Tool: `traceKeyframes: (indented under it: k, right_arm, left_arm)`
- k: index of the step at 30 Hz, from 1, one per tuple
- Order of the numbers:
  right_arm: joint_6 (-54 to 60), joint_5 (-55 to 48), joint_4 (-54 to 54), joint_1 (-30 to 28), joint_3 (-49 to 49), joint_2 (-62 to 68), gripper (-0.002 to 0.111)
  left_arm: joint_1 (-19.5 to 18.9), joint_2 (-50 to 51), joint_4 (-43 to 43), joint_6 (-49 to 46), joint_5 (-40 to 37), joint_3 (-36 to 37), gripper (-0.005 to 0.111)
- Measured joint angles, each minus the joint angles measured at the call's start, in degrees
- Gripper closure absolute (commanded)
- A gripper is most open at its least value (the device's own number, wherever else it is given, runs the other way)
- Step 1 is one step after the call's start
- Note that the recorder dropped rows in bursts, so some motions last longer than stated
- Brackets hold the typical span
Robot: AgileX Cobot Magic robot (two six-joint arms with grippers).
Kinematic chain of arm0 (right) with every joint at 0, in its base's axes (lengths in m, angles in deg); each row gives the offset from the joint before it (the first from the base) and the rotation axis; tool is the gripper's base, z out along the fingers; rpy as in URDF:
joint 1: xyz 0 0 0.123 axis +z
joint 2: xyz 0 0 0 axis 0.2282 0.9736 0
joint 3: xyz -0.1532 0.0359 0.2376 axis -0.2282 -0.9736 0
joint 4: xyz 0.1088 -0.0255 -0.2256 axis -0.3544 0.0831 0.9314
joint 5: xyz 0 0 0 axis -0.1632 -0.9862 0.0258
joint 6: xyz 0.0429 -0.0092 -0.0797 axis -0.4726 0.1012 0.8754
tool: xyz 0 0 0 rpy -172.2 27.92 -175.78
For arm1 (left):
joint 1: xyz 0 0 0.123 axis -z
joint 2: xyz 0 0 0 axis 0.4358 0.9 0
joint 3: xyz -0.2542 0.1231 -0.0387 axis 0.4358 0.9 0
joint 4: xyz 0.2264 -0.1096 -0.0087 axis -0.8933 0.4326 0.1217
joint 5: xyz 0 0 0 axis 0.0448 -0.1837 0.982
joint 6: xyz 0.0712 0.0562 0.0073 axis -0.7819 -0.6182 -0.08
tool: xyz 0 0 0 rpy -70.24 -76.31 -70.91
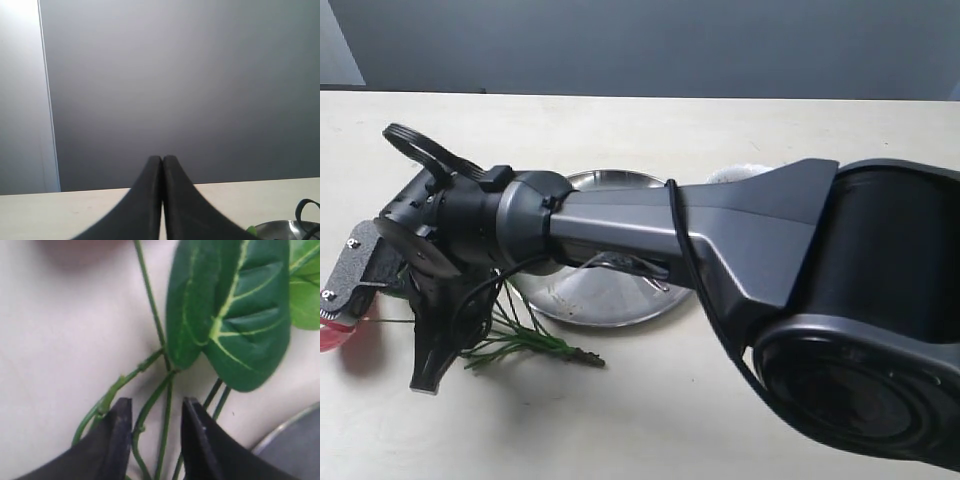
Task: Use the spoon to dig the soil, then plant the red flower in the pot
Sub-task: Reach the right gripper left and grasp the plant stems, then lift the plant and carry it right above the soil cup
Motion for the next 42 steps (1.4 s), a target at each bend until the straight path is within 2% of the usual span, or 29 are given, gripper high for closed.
traceKeyframes:
  k: [2,16,24,31,42]
  right_arm:
    - [0.00,0.22,0.13,0.00,0.00,0.00,0.109]
    - [-0.13,1.53,-2.15,0.00,0.00,-0.67,0.108]
    - [-0.13,5.64,-10.69,0.00,0.00,-6.84,0.108]
    - [-0.13,8.28,-11.93,0.00,0.00,-11.69,0.109]
    - [-6.34,14.53,-11.64,-1.60,0.00,-18.06,0.109]
  left_arm:
    - [0.00,0.00,0.00,0.00,0.00,0.00,0.106]
    - [0.00,0.00,0.00,0.00,0.00,0.00,0.106]
    - [0.00,0.00,0.00,0.00,0.00,0.00,0.106]
    - [0.00,0.00,0.00,0.00,0.00,0.00,0.106]
    - [0.00,0.00,0.00,0.00,0.00,0.00,0.106]
